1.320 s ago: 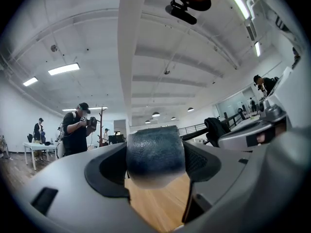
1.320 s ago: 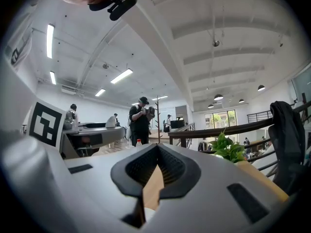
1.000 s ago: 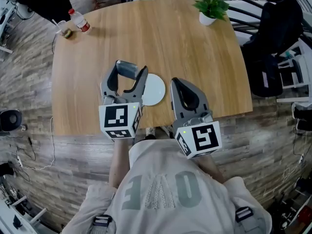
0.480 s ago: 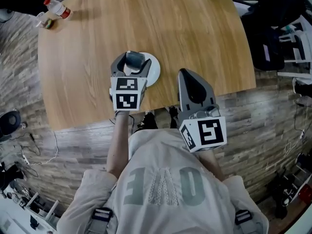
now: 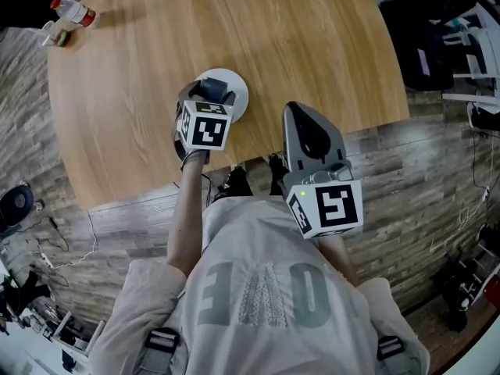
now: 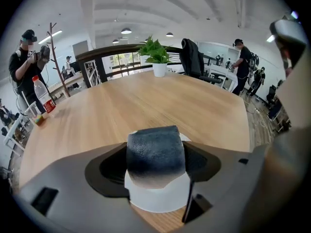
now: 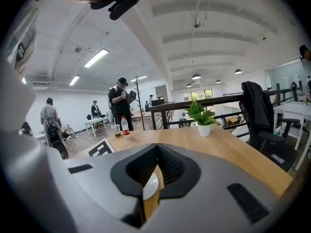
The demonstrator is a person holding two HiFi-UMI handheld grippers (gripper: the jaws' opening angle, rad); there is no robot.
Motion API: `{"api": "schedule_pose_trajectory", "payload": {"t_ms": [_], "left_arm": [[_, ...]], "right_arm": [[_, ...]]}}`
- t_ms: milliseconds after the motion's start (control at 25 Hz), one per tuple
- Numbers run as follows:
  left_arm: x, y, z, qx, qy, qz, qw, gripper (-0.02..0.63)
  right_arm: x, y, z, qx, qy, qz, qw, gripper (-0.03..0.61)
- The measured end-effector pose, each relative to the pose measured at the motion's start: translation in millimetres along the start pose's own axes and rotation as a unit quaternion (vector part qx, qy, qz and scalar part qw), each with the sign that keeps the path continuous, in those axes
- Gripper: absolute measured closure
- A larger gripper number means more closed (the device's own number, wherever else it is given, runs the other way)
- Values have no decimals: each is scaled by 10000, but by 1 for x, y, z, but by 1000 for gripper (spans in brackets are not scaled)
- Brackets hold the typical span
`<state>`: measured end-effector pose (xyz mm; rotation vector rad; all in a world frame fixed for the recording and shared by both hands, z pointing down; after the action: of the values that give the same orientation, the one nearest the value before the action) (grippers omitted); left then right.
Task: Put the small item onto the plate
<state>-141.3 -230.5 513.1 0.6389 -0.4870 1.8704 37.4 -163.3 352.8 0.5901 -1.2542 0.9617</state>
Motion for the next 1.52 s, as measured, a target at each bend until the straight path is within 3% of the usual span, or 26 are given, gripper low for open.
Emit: {"api": "schedule_pose_trajectory", "payload": {"t_ms": [480,1520], "left_arm": [[19,-5,22,-10,323,154,9994,285],[20,-3,23,188,166,145,9996,285]], "right_arm": [[4,-6,-19,234,45,-108,9997,561],[10,-8,-29,358,112,-130,9992,561]]}}
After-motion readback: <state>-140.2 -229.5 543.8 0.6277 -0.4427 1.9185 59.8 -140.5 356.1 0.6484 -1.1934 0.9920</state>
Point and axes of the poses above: the fingertips, and each gripper's own axes: z forward along the fingers, y to its left, x out of its underside, the point moved 6 cm from there along -z, backward along the fingers, and after that the axes turned 3 degrees about -y, right-handed, at the moved point
